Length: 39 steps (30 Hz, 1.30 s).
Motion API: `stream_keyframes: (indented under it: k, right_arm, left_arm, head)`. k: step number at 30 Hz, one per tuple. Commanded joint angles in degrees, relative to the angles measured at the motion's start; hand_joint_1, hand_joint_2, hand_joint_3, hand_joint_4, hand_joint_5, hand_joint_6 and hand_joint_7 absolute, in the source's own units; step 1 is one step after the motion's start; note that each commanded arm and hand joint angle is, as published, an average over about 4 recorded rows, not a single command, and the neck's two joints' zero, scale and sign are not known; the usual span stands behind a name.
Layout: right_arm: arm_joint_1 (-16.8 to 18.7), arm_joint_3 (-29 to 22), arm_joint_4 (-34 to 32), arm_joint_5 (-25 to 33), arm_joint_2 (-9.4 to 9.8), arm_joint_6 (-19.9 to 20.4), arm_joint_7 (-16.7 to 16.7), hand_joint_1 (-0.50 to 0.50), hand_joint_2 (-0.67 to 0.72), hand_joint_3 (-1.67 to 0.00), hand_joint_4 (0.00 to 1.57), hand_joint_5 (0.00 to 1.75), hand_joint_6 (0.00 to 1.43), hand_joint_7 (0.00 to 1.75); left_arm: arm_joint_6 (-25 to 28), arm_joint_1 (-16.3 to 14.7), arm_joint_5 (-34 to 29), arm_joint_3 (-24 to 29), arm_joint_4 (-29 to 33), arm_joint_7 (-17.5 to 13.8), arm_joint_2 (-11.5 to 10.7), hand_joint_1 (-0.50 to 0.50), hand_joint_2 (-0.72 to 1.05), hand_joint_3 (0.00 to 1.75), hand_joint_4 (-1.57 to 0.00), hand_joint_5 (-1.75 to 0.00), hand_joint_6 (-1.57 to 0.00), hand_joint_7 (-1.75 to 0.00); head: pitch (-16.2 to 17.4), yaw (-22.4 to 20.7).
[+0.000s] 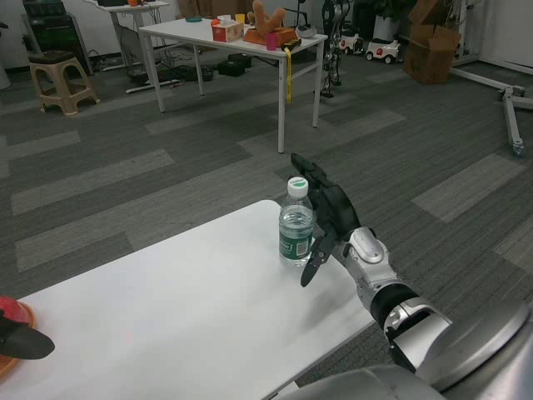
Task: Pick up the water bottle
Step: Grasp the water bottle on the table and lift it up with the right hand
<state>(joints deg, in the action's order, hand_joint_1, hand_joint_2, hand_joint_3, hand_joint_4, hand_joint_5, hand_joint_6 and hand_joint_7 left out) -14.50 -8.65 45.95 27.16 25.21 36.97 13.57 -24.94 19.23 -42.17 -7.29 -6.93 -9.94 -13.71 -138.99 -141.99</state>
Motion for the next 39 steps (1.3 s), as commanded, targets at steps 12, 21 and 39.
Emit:
stream_keyframes:
  k: [12,21,39]
  right_arm:
    - [-4.17,7.24,6.26,-0.01,1.51,-0.41,0.47,-0.50,0.66,0.00,0.00,0.00,0.00,0.07]
    - [-5.49,8.34,8.41,-0.09,1.73,-0.41,0.45,-0.50,0.66,0.00,0.00,0.00,0.00,0.07]
    - [-10.50,10.29,15.73,-0.18,2.83,-0.41,-0.45,-0.50,0.66,0.00,0.00,0.00,0.00,0.07]
  left_arm:
    - [0.07,-0.95,-0.21,0.15,0.14,0.01,-0.07,-0.43,-0.55,0.09,0.00,-0.10,0.00,0.00]
    - [0.07,-1.30,-0.28,0.08,0.17,0.01,-0.01,-0.43,-0.55,0.09,0.00,-0.10,0.00,0.00]
    - [0.07,-1.30,-0.37,-0.18,-0.08,0.01,0.17,-0.43,-0.55,0.09,0.00,-0.10,0.00,0.00]
  head:
    - [0.40,-0.14]
    - [0.82,-0.26]
    - [1.19,-0.04]
